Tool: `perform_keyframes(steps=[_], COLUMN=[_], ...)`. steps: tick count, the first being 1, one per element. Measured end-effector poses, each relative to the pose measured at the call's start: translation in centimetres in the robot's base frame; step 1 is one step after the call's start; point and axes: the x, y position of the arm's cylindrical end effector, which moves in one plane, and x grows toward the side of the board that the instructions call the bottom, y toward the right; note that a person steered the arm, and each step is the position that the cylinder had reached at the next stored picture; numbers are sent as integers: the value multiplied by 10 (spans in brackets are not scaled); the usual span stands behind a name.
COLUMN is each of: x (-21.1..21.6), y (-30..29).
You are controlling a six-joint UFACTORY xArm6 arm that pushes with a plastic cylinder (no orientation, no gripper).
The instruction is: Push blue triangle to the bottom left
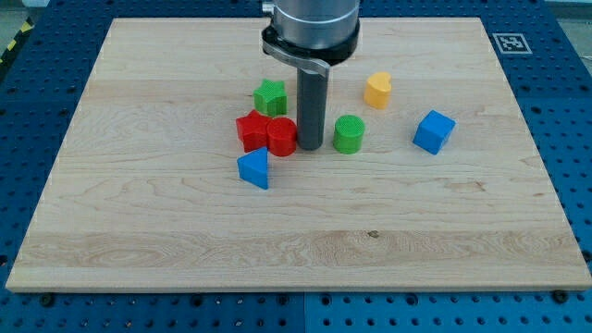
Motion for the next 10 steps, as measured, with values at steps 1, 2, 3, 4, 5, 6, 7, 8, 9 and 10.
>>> perform_keyframes(steps=[1, 2, 3, 4, 5, 6, 7, 8, 9, 10], x=[-3, 11, 38, 59, 62, 42, 46, 79, 88, 88], y=[-23, -33, -34, -49, -78, -104, -119, -119, -123, -134])
